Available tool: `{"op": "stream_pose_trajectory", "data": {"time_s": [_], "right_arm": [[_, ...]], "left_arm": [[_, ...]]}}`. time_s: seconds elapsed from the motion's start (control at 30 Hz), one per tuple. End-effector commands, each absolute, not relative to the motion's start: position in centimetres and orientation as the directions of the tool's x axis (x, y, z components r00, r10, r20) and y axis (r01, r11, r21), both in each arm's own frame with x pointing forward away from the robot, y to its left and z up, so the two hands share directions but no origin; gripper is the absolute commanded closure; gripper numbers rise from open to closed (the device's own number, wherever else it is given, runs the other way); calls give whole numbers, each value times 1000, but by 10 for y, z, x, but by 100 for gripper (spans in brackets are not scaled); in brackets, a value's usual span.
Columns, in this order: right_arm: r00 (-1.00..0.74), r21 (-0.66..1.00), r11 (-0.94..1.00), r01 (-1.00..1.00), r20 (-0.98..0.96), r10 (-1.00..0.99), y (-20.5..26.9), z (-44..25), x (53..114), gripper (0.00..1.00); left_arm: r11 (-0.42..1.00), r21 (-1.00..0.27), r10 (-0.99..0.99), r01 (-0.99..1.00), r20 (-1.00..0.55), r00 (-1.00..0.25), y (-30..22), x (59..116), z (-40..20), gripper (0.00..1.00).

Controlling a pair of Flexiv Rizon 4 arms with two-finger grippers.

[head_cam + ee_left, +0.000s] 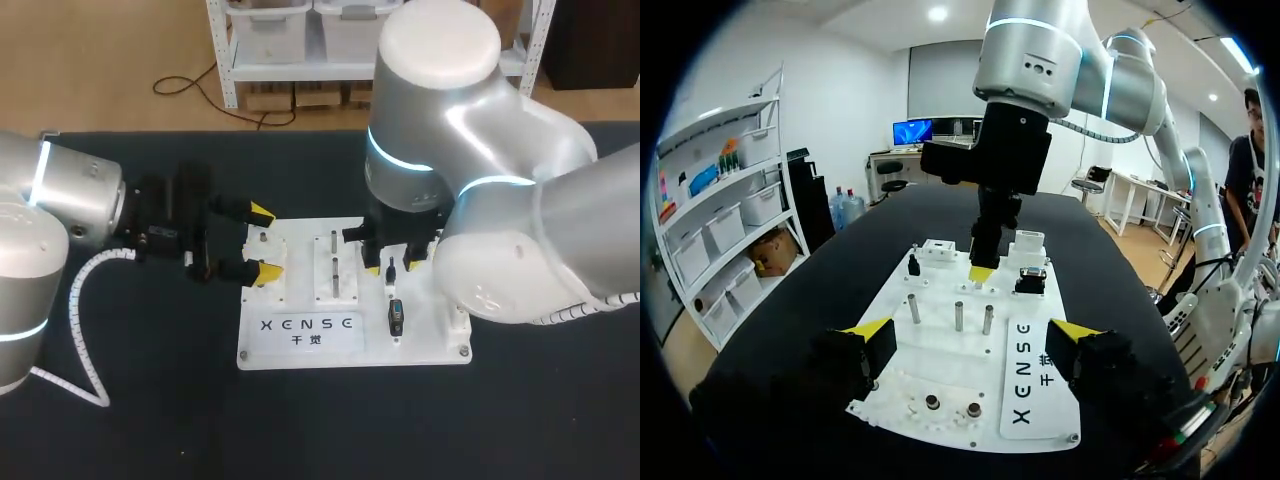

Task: Insert the Ethernet cable into its matching sockets.

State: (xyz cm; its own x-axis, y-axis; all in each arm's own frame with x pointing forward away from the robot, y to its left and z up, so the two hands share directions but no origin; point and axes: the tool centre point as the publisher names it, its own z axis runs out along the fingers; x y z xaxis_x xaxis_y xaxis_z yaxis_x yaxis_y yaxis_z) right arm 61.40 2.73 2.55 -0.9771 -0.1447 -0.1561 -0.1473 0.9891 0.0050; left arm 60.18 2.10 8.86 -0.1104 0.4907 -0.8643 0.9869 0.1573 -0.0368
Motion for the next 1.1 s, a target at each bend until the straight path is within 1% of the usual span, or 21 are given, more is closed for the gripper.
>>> {"op": "stream_pose_trajectory", "data": {"time_s": [0.03,0.23,0.3,0.33,0.37,0.4,0.73,1.1], "right_arm": [[-979,7,990,-142,-145,-139,28,24,615,61],[-981,6,990,-140,-140,-137,29,22,614,58],[-981,5,990,-139,-139,-137,29,21,614,60],[-981,5,990,-139,-138,-137,28,20,614,67],[-981,4,990,-139,-138,-137,28,20,614,82],[-981,4,990,-139,-138,-137,28,19,614,100],[-977,7,988,-157,-144,-155,29,24,614,100],[-976,22,990,-137,-172,-131,13,60,622,100]], "left_arm": [[159,-33,486,987,-867,-108,22,601,87,0],[159,-33,486,987,-867,-108,22,601,87,0],[159,-33,486,987,-867,-108,22,601,87,0],[159,-33,486,987,-867,-108,22,601,87,0],[159,-33,486,987,-867,-108,22,601,87,0],[159,-33,486,987,-867,-108,22,601,87,0],[159,-33,486,987,-867,-108,22,601,87,0],[159,-33,486,987,-867,-108,22,601,87,0]]}}
